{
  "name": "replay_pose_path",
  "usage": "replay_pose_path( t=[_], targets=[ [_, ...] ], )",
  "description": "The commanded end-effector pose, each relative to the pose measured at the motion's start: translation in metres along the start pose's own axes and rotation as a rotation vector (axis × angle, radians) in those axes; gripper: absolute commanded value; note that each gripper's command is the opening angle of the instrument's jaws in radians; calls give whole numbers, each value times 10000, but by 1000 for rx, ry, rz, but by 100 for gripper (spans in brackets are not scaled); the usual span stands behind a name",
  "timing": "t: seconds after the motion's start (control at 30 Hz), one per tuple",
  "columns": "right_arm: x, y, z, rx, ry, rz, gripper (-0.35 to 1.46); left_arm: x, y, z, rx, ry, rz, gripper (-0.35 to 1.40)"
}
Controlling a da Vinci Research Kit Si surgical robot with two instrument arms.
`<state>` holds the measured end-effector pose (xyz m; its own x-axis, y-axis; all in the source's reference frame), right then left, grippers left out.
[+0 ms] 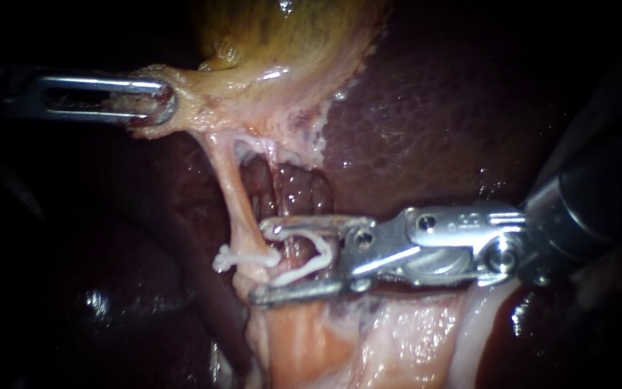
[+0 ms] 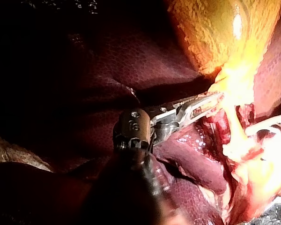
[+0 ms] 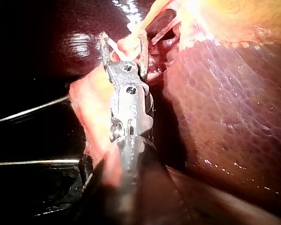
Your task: Clipping second clip left tube
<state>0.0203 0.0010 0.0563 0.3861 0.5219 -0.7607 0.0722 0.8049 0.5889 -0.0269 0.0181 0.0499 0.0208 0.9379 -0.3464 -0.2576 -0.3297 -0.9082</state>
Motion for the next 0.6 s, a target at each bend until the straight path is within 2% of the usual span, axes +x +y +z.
replay_pose_path(
  t=[0.03, 0.33, 0.47, 0.6],
  targets=[
    [-4, 4, 1, -2, -1, -1, 50, 0, 0, 0, -1, -1, 0, -35],
    [-26, 32, 10, -10, -3, -7, 50, 0, 1, 0, -1, -1, 0, -35],
    [-26, 38, 19, -10, -3, -7, 50, 0, 1, 0, -3, -2, 0, -35],
    [-22, 38, 33, 10, 7, -9, 50, 0, 2, 1, -3, -2, 0, -35]
  ],
)
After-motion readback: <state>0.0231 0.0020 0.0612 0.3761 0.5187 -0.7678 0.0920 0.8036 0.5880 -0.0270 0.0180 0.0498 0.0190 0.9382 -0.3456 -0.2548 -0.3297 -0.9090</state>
